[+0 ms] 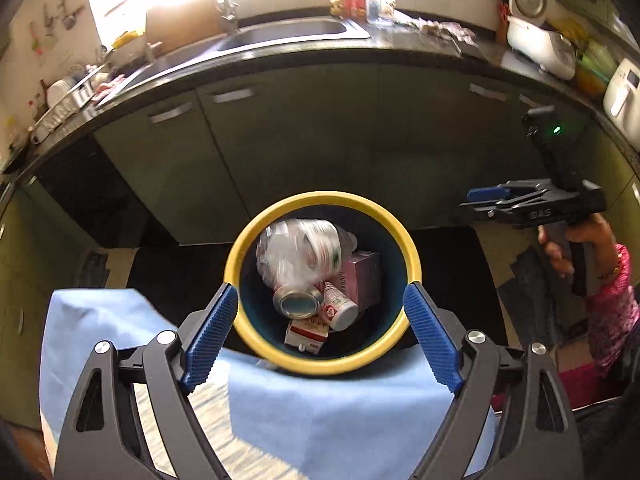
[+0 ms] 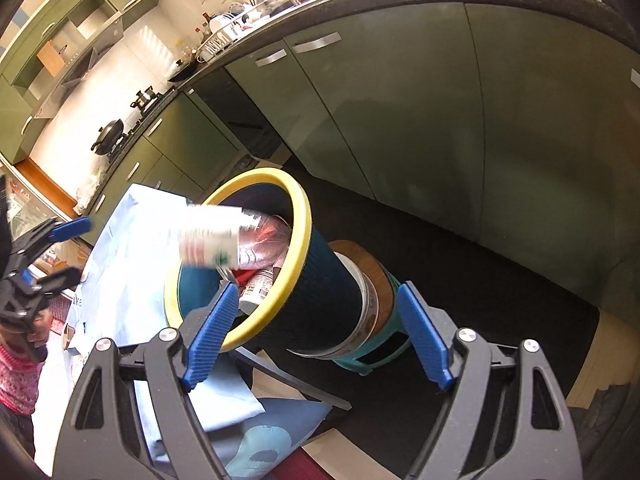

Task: Collect trash
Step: 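Carry the water bottle over the bin and open the left tool, then grasp the crumpled silver wrapper with the right tool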

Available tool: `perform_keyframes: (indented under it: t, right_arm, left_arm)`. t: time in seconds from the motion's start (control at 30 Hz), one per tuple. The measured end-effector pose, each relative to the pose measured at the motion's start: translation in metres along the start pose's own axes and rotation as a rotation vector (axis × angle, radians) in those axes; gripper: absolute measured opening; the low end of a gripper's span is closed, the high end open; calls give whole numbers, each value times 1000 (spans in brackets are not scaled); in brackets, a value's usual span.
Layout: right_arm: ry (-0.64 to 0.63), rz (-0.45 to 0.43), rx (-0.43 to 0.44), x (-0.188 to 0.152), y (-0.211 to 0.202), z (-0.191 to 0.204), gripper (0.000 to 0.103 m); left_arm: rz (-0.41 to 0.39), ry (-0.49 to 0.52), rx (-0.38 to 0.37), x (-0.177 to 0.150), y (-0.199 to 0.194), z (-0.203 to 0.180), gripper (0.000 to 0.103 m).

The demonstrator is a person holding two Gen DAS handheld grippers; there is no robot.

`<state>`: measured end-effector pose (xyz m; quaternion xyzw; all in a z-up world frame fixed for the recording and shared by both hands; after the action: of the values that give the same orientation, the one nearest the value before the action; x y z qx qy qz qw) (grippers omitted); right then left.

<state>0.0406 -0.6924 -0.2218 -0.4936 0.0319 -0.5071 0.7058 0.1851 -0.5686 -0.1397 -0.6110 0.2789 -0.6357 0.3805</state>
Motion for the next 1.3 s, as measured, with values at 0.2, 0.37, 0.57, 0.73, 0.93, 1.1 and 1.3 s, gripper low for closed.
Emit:
perform_keyframes:
  t: [0.2,0.37,0.57,0.73,0.93,1.1,1.3]
  right_arm:
    - [-33,22,5,-2,8,17,77]
    - [-71,25,7,-3,8,37,78]
    - [-131,44,11,-10,11,66,78]
    - [-190,69,22,-19,18,97,78]
    - [-287,130,41,-41,37,148,78]
    - [-391,179,99,-68,49,207,78]
    - [-559,255,221,-127,55,294,73]
  left_arm:
    - [-111,-150,56,-35,-73,20,87]
    - [-172,-259,142,-88,-122,46,87]
    - [-227,-448,279,-169,-174,85,87]
    - [-236,-612,433,-244,-214,117,88]
    - [-231,-734,689,-330,-259,150,92]
    - [-186,-798,784,-391,-269,161,92]
    - [-158,-833,790,-425,-252,160,92]
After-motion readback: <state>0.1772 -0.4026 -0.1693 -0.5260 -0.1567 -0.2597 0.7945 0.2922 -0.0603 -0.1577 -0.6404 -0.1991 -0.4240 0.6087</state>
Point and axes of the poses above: each gripper's, at about its wrist camera, not at the fingertips, and y roughly the way its jaws point, z to its left, x to its top, the point moved 10 cm from there along y, roughly the way its jaws point, and after that the axes turned 4 degrees about y, right-handed, at the moved point
